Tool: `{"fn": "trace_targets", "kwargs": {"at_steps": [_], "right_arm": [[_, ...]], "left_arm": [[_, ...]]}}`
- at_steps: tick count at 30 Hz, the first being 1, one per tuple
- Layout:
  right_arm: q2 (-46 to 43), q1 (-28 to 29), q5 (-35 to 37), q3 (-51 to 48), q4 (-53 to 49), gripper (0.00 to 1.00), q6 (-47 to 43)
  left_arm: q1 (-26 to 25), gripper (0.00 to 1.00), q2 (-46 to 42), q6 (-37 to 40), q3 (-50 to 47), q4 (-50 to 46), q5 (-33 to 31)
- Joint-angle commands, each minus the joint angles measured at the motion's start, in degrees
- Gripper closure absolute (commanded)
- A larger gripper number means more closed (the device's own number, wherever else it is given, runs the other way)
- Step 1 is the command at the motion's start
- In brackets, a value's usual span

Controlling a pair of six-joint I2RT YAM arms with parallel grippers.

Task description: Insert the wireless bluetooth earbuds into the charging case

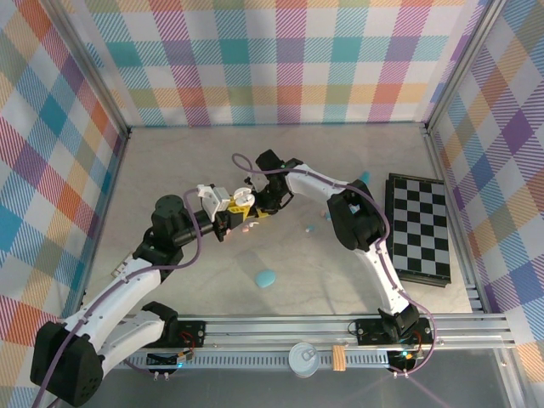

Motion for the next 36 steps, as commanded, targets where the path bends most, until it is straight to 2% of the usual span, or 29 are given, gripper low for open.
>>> {"fn": "trace_targets", "kwargs": {"at_steps": [1,12,15,18,25,36], "right_arm": [[-0.84,0.94,0.74,-1.95,-0.90,0.39,-1.93],[-6.84,3.05,4.20,-9.56,0.58,0.43,-0.95],[-7.33,3.18,5.84,-9.64,-0.13,0.47,-1.43],[-6.31,3.17,7.23,-8.34,-1.16,0.55,-1.34],[-1.60,3.21,9.45,-1.63,-5.85,0.63,3.16],[2.73,3.28,10.50,3.92,-10.71,0.69,6.73]], "left_arm": [[0.04,1.00,-1.90,0.67,1.67,-1.25,-1.23],[0.09,1.00,-4.57,0.13,1.71,-1.57,-0.82],[0.04,1.00,-4.10,0.11,1.76,-1.26,-0.25],[-0.04,1.00,-3.56,0.03,1.76,-0.69,0.09],[-0.22,1.00,-3.90,0.12,1.67,-1.38,0.35],[-0.31,1.00,-4.01,0.47,1.24,-1.49,0.44]]}}
